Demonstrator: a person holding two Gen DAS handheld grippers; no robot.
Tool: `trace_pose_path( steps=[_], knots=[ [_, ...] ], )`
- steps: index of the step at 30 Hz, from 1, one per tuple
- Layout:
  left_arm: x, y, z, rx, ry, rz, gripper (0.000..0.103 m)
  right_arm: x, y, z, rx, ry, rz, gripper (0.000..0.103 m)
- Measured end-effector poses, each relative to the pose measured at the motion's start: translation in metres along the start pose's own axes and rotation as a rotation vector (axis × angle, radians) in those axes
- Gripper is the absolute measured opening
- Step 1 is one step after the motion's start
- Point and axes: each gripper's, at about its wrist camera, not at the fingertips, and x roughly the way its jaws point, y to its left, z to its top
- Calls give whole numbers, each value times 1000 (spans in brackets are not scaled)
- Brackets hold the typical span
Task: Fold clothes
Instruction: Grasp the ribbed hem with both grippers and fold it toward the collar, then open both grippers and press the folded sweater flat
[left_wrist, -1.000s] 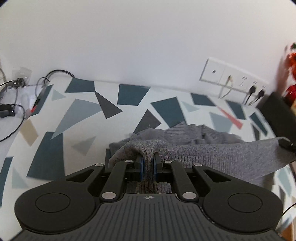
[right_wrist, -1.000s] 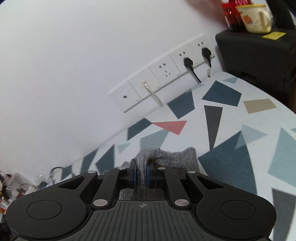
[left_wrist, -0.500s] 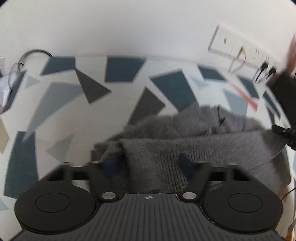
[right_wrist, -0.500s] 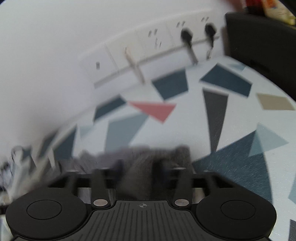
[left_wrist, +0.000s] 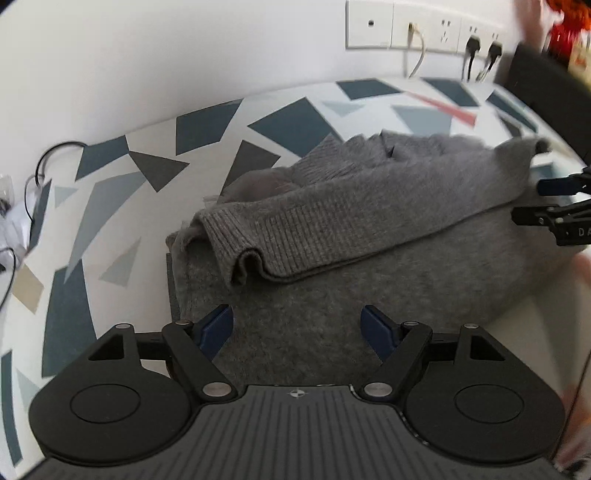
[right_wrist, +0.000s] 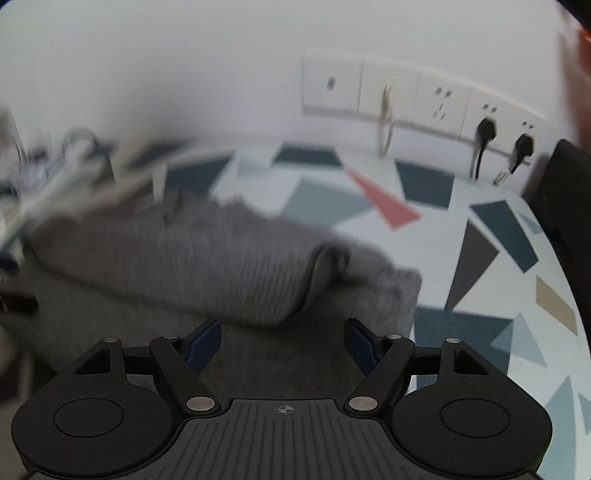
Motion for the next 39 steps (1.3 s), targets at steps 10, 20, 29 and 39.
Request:
trace_pose_path(
  steps=[10,20,29,39],
  knots=[
    [37,21,46,-36,-17,15,78,37,-12,35,25,-13,6,71],
    [55,90,111,-248,-117,88,81,58,-83,91,426,-156,36,80],
    [35,106,54,-341,-5,-16,95,6,-118,30,592,-131,34,102],
    [44,90,8,-368,109,-55,103,9,-90,-1,411,8,-15,102]
  ],
)
